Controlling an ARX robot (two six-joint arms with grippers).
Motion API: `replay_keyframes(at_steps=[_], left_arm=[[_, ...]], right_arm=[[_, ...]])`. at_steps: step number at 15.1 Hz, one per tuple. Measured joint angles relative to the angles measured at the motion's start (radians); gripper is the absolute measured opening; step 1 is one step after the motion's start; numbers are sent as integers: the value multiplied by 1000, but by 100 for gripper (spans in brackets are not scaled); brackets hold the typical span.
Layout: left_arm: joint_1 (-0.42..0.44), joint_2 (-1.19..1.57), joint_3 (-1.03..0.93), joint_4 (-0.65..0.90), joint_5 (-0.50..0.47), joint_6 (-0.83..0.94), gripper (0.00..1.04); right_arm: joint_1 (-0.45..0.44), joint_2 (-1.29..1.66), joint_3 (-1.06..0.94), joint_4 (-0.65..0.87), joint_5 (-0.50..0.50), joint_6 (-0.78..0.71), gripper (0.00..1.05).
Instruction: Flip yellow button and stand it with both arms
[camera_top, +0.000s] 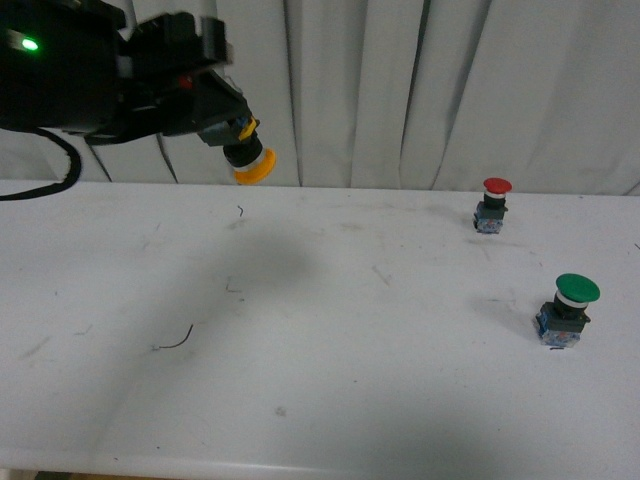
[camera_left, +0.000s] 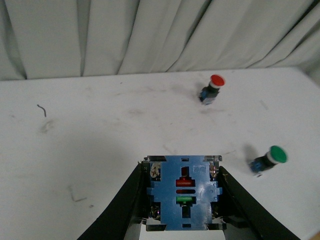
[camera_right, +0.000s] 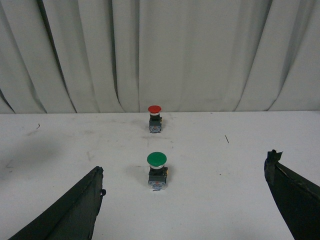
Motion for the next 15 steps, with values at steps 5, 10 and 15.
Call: replay_keyframes(at_steps=[5,10,15], left_arm=[[116,-222,-335,373,277,-355,36],[114,24,-520,936,367,-907,36],[44,-5,-473,934,281,-1157,36]], right_arm=[[0,0,0,0,0,0,98],[0,0,0,0,0,0,98],[0,0,0,0,0,0,98]])
